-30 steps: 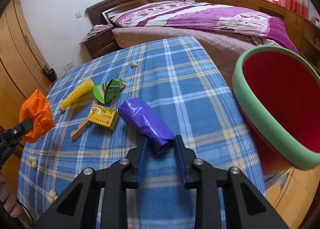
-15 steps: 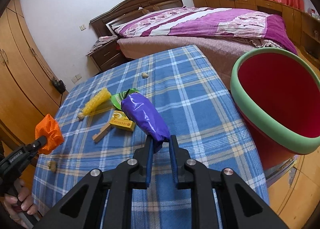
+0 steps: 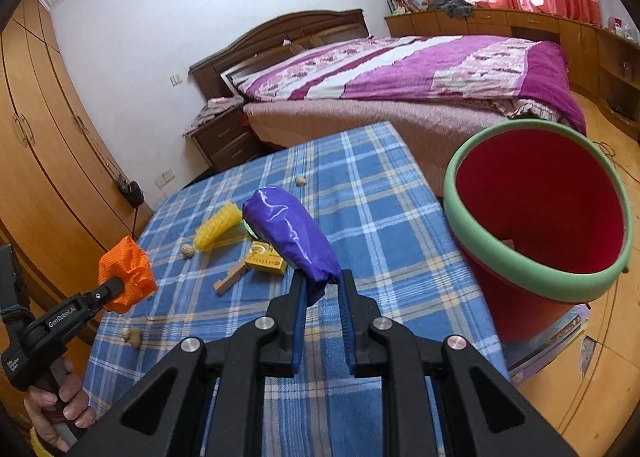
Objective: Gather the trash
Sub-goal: 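Carry the purple bag and orange net over the red bucket, then open both tools to drop the bag and net into the bucket, then move both open tools back toward the table, then grasp the yellow foam net with the left tool, then grasp the green mosquito-coil packet with the right tool while the left tool lifts the yellow net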
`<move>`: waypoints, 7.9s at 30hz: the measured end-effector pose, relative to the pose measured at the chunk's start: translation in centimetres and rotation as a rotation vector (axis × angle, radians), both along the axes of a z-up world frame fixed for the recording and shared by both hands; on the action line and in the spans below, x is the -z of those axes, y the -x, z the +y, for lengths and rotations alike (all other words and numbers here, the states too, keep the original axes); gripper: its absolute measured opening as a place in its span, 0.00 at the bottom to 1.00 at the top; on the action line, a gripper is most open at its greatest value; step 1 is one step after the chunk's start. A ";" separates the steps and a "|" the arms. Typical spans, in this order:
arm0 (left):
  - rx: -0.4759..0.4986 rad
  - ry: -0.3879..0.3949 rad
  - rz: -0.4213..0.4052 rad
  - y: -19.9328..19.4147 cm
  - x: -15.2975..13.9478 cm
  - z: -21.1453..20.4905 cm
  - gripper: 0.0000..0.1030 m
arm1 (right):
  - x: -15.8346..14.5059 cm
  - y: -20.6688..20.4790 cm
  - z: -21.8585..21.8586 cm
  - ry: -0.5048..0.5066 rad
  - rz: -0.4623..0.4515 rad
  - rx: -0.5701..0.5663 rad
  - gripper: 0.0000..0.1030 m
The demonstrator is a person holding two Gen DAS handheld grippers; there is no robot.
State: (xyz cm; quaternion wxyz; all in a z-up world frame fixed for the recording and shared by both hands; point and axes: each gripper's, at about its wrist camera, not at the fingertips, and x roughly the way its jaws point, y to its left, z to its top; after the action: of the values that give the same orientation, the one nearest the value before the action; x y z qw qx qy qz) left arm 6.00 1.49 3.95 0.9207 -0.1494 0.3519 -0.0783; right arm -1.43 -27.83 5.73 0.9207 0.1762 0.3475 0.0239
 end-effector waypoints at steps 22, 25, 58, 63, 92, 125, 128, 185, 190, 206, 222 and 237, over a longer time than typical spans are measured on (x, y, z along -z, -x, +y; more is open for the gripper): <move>0.247 0.041 -0.030 1.8 -4.1 -8.9 0.17 | -3.5 5.6 -4.5 -0.020 -0.114 0.119 0.17; 0.282 0.044 -0.029 1.7 -4.5 -10.2 0.17 | -3.7 6.0 -5.5 -0.024 -0.122 0.144 0.17; 0.564 -0.066 0.007 -1.6 -3.2 -26.2 0.17 | 0.0 6.8 -16.3 -0.098 -0.068 0.382 0.17; 0.607 -0.090 0.020 -2.3 -2.2 -29.0 0.17 | 0.9 6.2 -17.9 -0.105 -0.047 0.406 0.18; 0.644 -0.125 0.005 -3.3 -1.0 -32.5 0.37 | 2.6 4.9 -20.6 -0.127 -0.015 0.453 0.45; 0.384 -0.061 -0.004 -2.6 -2.6 -18.8 0.37 | -0.7 3.1 -11.8 -0.083 -0.034 0.295 0.67; 0.363 -0.059 -0.006 -2.5 -2.7 -17.5 0.37 | -0.9 2.8 -10.8 -0.075 -0.031 0.275 0.68; 0.165 -0.179 0.096 -14.1 2.7 -6.5 0.64 | 3.0 -9.8 -0.5 -0.036 0.104 0.083 0.81; 0.164 -0.208 0.118 -16.1 4.0 -7.2 0.65 | 3.7 -10.5 -0.5 -0.038 0.121 0.082 0.81; 0.123 -0.215 0.184 -17.2 6.3 -6.9 0.65 | 4.6 -11.1 -0.5 -0.032 0.141 0.080 0.81; 0.205 -0.004 0.153 -15.2 5.8 -5.6 0.19 | 4.0 -11.9 1.9 0.033 0.157 0.053 0.81; 0.005 -0.057 0.045 -15.2 4.0 -1.4 0.19 | 5.0 -16.2 7.9 0.086 0.178 -0.049 0.81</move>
State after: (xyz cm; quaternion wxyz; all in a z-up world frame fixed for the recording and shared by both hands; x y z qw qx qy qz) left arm 21.23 0.07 -0.02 0.9162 -0.1241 0.3751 -0.0671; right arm 14.82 -19.92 0.74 0.8920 0.1293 0.4328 0.0155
